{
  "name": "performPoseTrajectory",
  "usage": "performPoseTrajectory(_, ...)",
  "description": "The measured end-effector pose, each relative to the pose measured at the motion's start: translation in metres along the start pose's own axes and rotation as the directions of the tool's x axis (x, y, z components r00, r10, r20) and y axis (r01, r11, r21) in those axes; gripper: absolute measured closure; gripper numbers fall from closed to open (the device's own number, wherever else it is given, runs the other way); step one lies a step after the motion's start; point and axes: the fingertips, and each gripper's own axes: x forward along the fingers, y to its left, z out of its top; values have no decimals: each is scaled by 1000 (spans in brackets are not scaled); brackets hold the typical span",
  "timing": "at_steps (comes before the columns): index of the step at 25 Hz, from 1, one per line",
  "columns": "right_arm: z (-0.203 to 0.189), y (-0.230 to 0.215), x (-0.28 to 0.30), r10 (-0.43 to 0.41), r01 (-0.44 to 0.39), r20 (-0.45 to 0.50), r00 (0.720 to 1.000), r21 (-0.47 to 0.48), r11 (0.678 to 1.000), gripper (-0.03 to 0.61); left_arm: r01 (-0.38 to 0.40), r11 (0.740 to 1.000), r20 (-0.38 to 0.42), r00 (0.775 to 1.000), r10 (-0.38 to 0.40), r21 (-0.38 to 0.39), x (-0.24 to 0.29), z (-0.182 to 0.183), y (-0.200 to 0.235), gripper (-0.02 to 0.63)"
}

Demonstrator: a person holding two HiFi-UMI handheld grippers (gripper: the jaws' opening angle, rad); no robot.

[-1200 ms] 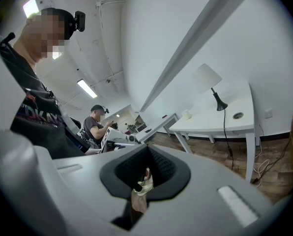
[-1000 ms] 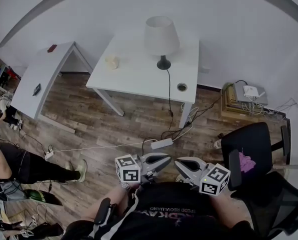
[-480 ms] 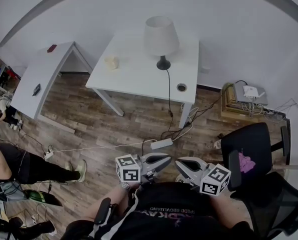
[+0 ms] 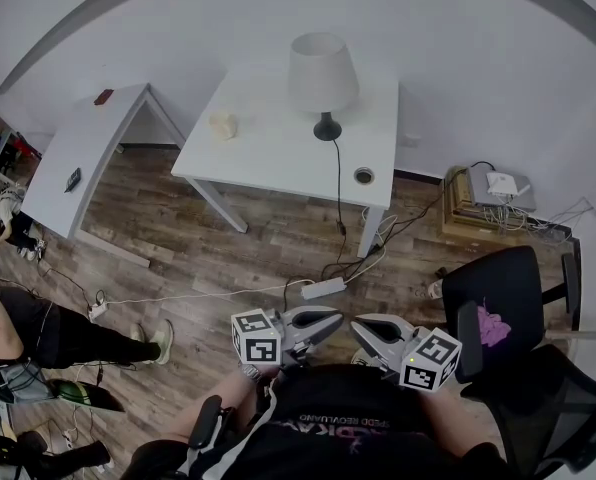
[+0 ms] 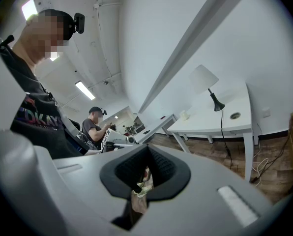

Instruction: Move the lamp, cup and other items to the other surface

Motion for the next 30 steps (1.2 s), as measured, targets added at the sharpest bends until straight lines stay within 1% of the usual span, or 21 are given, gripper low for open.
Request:
performPoseTrajectory(7,3,0,0,-1,1,4,1000,-1,1000,577,4,1000,0,1000,-4,-8,2,1,-1,618)
performPoseTrajectory(12,2,0,-1,-4,4,6,1000,-1,1000,577,6,1000,-1,1000,-6,9,1,-1,1,618)
performPoseTrajectory(16,2,0,-2,-6,6,7,1000,1,1000,577,6,1000,-3,1000,-6,-4,3,-3,1,618)
performPoseTrajectory(21,0,-1,-3,-5,5,5,1000,0,1000,577,5,1000,-4,1000,-5,-2,4,-5,0,618)
performPoseTrajectory(26,0,0,-4,1,-1,3,1000,0,1000,575,5,1000,12,1000,-5,11,4,-2,-1,618)
performPoseTrajectory(30,1,-1,-3,2,-2,-1,1000,8,1000,575,-4,1000,22,1000,4,-6,3,2,-1,618)
